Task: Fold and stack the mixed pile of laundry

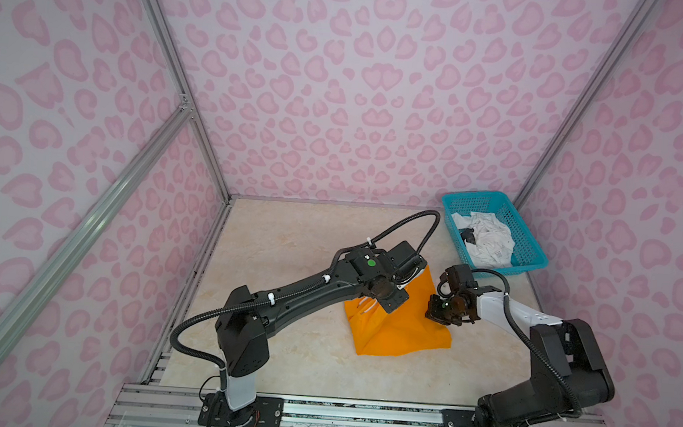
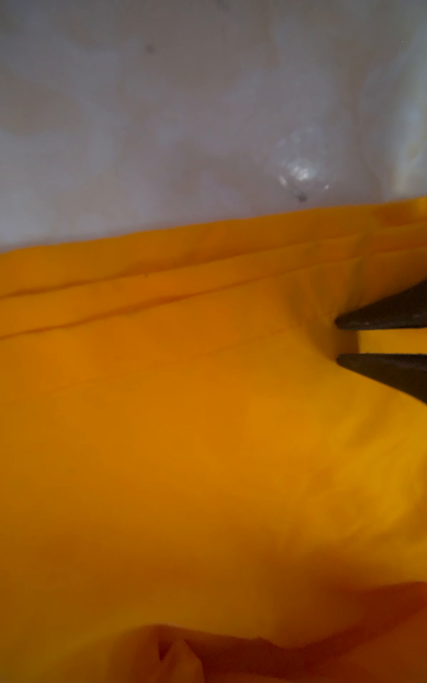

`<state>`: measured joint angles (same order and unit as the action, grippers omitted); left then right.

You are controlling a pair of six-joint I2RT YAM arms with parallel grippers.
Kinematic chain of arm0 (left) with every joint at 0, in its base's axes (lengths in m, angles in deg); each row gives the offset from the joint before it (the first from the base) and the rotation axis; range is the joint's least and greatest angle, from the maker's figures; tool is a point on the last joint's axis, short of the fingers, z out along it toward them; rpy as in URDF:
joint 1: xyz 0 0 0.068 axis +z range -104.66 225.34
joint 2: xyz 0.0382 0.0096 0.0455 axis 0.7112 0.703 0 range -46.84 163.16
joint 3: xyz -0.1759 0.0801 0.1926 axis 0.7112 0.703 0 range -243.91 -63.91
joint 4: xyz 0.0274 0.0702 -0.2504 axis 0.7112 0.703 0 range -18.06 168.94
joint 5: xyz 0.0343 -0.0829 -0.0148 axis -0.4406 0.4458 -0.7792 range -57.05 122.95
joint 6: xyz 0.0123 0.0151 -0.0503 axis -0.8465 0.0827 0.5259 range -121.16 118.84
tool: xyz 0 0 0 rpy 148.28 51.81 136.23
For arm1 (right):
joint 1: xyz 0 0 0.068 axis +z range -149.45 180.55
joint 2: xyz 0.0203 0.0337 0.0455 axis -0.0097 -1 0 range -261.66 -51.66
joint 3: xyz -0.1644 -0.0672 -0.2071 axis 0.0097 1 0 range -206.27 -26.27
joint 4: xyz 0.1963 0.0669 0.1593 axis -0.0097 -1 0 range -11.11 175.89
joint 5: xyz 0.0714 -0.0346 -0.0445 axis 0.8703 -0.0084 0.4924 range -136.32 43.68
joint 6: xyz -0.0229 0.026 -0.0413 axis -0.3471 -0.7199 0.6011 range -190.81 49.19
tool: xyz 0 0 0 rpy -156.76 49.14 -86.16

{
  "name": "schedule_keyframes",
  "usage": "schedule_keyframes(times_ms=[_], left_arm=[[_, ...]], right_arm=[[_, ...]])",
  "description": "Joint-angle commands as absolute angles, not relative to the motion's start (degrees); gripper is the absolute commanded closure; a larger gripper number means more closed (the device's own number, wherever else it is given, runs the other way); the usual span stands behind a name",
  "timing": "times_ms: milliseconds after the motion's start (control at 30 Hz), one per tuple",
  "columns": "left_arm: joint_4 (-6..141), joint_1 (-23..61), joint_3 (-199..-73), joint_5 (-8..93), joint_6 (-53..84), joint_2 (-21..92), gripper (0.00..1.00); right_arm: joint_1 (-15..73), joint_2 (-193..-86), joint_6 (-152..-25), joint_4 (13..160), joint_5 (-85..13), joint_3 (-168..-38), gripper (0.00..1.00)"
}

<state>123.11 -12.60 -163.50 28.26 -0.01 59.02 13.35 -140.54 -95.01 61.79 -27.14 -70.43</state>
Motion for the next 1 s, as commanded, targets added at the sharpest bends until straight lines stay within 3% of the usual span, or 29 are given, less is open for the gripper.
schedule_keyframes(times_ms=[0, 333, 667, 833, 967], left_arm=[[122.57, -13.58, -167.01, 27.28, 1.05, 61.99, 0.97], [118.61, -14.89, -171.93, 31.24, 2.86, 66.96, 0.97], [110.01, -15.32, -169.53, 35.62, 7.17, 65.37, 0.39], [109.17, -13.56, -168.58, 32.99, 12.79, 63.21, 0.37], [109.35, -7.39, -160.24, 29.45, 22.36, 60.23, 0.4]], right_arm=[[12.9, -141.94, -93.74, 61.61, -30.08, -69.56, 0.86], [12.28, -142.22, -95.16, 65.07, -25.62, -67.48, 0.86], [7.36, -130.52, -93.42, 54.63, -38.8, -70.09, 0.84], [6.27, -124.07, -93.24, 50.36, -44.16, -73.26, 0.81], [6.28, -123.03, -89.7, 52.77, -31.84, -74.82, 0.65]])
